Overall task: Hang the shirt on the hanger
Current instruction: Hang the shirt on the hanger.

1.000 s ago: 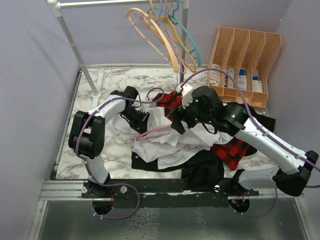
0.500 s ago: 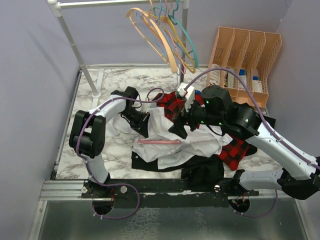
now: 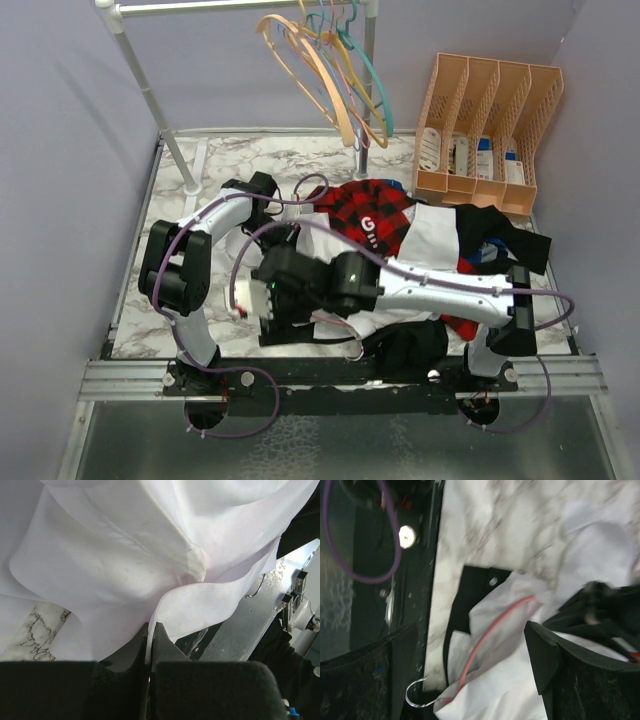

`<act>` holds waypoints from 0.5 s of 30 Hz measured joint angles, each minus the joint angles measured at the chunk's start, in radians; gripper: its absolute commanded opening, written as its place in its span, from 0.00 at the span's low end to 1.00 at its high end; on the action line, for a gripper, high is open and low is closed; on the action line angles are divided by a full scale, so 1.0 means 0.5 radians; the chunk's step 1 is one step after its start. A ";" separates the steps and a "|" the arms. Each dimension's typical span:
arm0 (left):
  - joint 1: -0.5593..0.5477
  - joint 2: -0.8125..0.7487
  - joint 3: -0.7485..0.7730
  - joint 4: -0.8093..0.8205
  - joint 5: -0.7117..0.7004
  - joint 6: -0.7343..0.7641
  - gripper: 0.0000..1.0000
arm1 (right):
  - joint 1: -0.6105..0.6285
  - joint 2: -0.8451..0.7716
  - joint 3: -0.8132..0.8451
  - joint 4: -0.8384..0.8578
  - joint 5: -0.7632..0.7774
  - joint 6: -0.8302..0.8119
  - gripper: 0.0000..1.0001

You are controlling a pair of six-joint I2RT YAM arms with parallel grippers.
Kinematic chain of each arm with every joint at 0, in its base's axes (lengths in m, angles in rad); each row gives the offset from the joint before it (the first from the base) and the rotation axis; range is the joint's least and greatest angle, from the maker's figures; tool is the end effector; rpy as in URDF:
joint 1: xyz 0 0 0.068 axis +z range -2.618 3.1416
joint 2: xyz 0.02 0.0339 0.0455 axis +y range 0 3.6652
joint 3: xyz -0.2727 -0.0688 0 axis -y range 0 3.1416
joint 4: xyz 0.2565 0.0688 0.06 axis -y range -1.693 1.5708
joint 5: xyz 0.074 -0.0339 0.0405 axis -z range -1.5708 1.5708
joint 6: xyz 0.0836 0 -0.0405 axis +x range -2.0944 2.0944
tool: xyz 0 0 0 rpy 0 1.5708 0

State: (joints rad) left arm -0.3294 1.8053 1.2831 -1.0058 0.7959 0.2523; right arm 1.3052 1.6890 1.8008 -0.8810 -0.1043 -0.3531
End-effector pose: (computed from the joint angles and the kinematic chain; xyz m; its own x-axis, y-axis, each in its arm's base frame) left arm 0.3036 -0.1669 0.1704 -0.8517 0.4757 -0.2196 0.4832 0.5508 -0.6806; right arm 0.1001 0.4011 0.3632 0.1673 -0.6951 -0.6992 -0.9820 -0.0549 -0.1805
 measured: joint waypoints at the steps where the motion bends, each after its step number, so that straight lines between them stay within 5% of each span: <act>1: 0.000 0.000 0.000 0.000 0.000 0.000 0.00 | 0.097 0.036 -0.108 -0.014 0.068 -0.018 0.88; 6: 0.005 0.000 0.000 -0.002 0.001 0.001 0.00 | 0.346 -0.101 -0.745 0.105 0.446 -0.037 0.76; 8: 0.005 0.000 0.000 -0.002 0.002 0.001 0.00 | 0.398 -0.266 -1.002 0.237 0.649 -0.022 0.64; 15: 0.018 -0.011 -0.002 -0.002 0.005 0.000 0.00 | 0.436 -0.513 -1.373 0.752 1.083 0.069 0.41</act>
State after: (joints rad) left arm -0.3206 1.8000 1.2823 -1.0069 0.7986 0.2523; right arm 1.5230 1.4322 1.1141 -0.5053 0.4370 -0.3183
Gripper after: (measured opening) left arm 0.019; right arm 0.477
